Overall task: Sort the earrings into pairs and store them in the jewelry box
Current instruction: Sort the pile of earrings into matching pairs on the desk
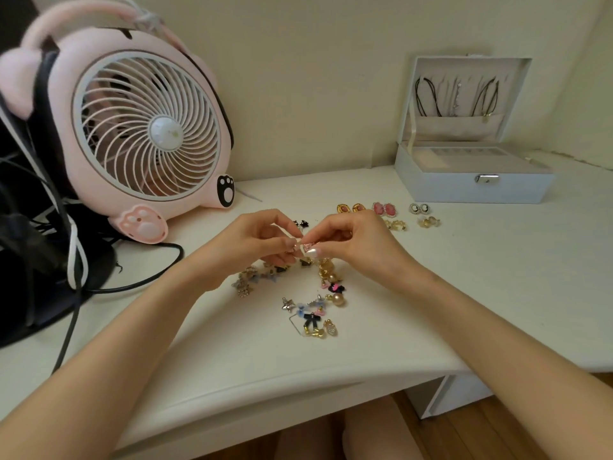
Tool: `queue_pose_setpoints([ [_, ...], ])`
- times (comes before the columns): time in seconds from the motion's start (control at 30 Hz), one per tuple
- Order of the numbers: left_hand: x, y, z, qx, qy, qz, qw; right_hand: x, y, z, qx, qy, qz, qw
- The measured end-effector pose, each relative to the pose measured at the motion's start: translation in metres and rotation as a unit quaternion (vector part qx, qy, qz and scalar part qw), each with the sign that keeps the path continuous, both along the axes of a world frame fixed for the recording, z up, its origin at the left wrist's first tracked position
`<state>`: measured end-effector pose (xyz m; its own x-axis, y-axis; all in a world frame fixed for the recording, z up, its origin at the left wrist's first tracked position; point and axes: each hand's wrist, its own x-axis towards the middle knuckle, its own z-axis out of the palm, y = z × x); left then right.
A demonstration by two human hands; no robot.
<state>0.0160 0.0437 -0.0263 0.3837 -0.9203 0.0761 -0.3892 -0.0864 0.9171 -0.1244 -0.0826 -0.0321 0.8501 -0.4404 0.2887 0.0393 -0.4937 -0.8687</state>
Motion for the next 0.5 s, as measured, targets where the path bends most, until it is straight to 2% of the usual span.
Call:
queue_pose_setpoints([
  [0.17, 0.0027, 0.0018, 0.0021, -0.008, 0.077, -0.002, 0.997, 0.0019, -0.0031, -0.0015, 0.007, -0.008, -0.012, 1.000],
  [0.33, 0.0029, 0.0012, 0.0015, 0.029, 0.102, -0.004, 0.994, 0.0058, -0.0048, -0.0012, -0.053, 0.034, -0.014, 0.998],
  [0.4, 0.0029, 0.0009, 0.0015, 0.031, 0.094, 0.006, 0.995, 0.0067, -0.0052, -0.0022, -0.069, 0.043, -0.025, 0.996],
  [0.5, 0.0041, 0.0012, -0.0004, 0.048, 0.025, 0.014, 0.998, 0.0065, -0.0043, -0.0032, -0.081, 0.063, -0.015, 0.995],
])
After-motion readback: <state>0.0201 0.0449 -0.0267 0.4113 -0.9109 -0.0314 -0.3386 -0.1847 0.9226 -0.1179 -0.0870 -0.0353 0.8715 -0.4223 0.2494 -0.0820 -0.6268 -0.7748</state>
